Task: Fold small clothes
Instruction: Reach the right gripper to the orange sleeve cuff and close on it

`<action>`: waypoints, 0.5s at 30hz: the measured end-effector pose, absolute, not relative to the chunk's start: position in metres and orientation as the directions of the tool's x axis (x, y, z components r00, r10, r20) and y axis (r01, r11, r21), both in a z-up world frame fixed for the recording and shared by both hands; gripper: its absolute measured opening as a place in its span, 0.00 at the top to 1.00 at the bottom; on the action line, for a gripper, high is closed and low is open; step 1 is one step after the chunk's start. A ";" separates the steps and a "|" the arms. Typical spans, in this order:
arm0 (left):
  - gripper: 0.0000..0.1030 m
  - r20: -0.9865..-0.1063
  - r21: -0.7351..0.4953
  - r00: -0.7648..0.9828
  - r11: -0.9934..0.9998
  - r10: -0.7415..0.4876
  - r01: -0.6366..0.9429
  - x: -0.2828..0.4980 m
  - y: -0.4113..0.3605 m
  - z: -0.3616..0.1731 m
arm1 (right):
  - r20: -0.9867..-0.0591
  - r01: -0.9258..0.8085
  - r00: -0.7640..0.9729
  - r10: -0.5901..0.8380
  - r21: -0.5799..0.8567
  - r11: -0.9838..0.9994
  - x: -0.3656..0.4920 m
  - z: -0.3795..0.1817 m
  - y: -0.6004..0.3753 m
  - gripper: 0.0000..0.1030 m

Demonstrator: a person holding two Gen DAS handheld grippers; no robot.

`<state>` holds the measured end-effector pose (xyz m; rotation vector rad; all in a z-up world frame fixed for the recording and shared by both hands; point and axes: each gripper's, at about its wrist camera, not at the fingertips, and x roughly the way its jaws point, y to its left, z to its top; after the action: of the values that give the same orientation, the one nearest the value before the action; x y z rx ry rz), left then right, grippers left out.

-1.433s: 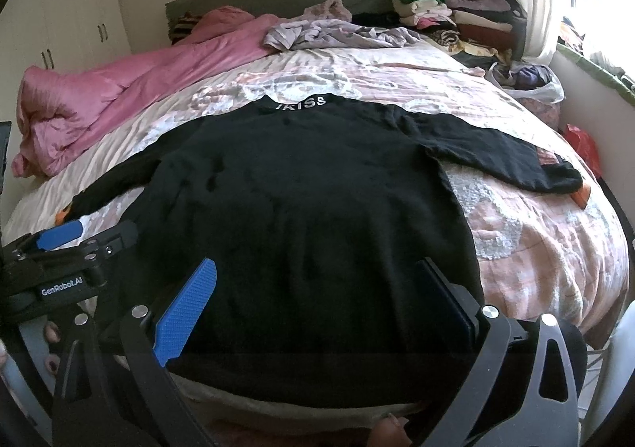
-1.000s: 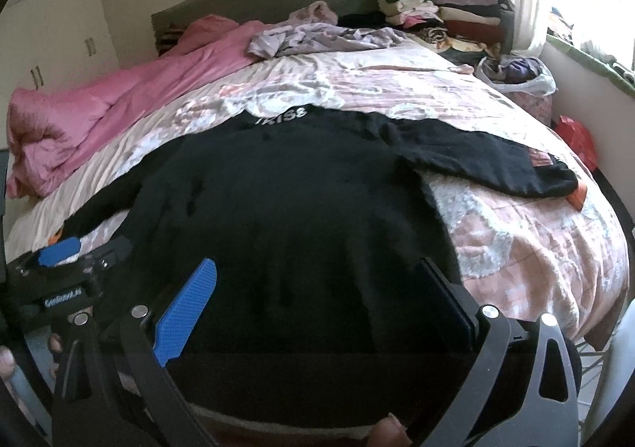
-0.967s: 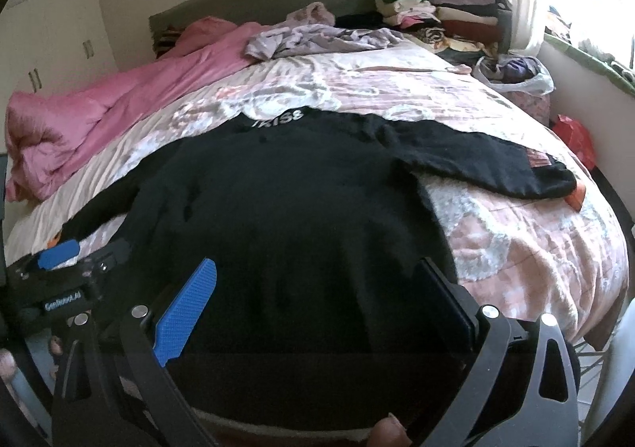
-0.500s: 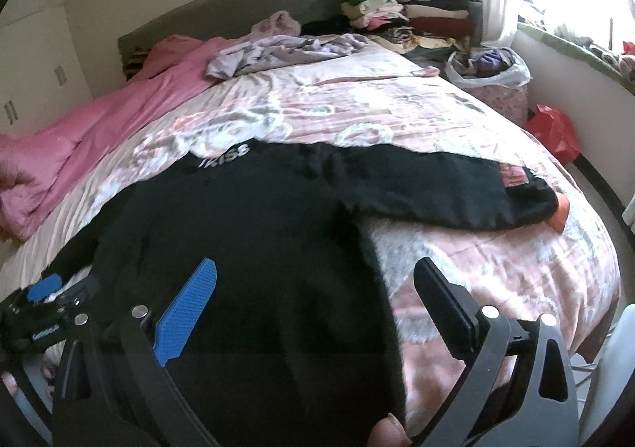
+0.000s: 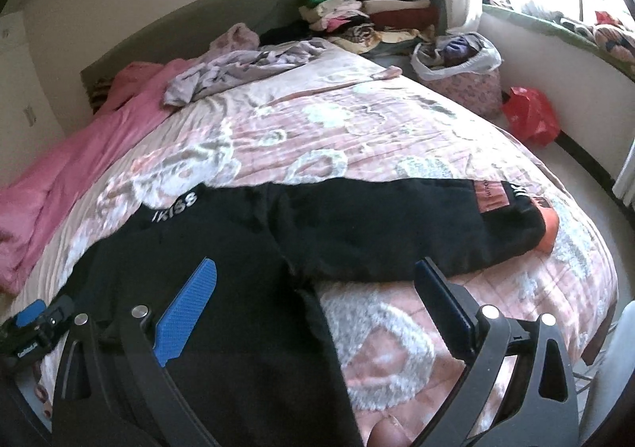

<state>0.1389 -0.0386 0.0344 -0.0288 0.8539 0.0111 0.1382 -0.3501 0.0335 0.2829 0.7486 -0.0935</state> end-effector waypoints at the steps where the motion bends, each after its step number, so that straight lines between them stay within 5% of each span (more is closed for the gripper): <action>1: 0.09 -0.754 -0.014 0.657 1.000 0.003 -0.022 0.143 -0.041 0.034 | -0.682 0.198 0.731 0.011 0.228 0.953 0.141 0.034 -0.354 0.04; 15: 0.09 -0.787 -0.002 0.618 1.000 -0.002 0.001 0.192 -0.062 0.019 | -0.708 0.530 0.686 -0.165 0.332 0.780 0.172 0.017 -0.466 0.04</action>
<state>0.1924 -0.0625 0.0194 -0.0011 0.9052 -0.0018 0.1718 -0.4661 0.0174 0.5546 0.7154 -0.4123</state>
